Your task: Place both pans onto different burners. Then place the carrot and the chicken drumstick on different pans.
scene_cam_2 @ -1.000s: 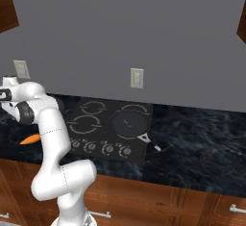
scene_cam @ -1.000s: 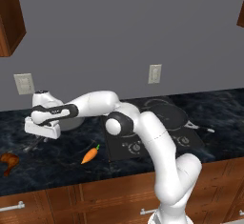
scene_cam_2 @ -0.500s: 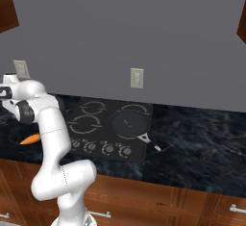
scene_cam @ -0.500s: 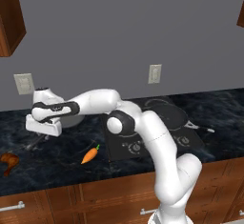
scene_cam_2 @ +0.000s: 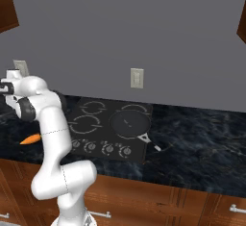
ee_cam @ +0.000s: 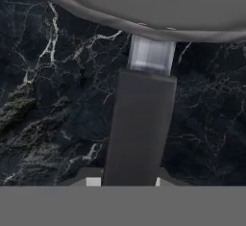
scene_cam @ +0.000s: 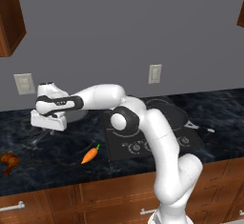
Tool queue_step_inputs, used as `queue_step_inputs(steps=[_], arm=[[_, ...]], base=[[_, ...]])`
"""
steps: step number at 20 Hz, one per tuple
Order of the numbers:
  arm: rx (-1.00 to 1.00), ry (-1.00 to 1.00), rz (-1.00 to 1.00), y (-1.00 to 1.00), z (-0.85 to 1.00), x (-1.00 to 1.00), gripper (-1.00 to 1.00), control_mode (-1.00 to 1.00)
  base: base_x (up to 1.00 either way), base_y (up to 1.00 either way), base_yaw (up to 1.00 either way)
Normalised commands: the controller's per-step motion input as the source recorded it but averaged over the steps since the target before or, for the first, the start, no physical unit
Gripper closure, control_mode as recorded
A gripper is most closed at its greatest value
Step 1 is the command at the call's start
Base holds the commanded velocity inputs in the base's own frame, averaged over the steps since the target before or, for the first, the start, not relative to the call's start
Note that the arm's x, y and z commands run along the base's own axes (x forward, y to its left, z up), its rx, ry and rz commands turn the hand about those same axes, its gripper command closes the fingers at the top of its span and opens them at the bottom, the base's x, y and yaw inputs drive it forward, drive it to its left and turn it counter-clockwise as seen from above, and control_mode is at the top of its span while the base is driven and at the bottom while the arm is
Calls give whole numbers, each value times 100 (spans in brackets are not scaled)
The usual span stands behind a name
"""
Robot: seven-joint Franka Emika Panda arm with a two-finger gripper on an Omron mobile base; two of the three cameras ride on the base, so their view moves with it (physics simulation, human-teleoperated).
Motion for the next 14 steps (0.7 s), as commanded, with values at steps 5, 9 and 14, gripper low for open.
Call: queue_step_inputs(steps=[5, 9, 14], arm=[[0, 0, 1, -45, 5, 0, 100, -100], [0, 0, 1, -43, 8, 0, 100, -100], [0, 0, 3, -49, 2, -1, 100, -100]], base=[[0, 0, 0], [0, 0, 0], [0, 0, 0]])
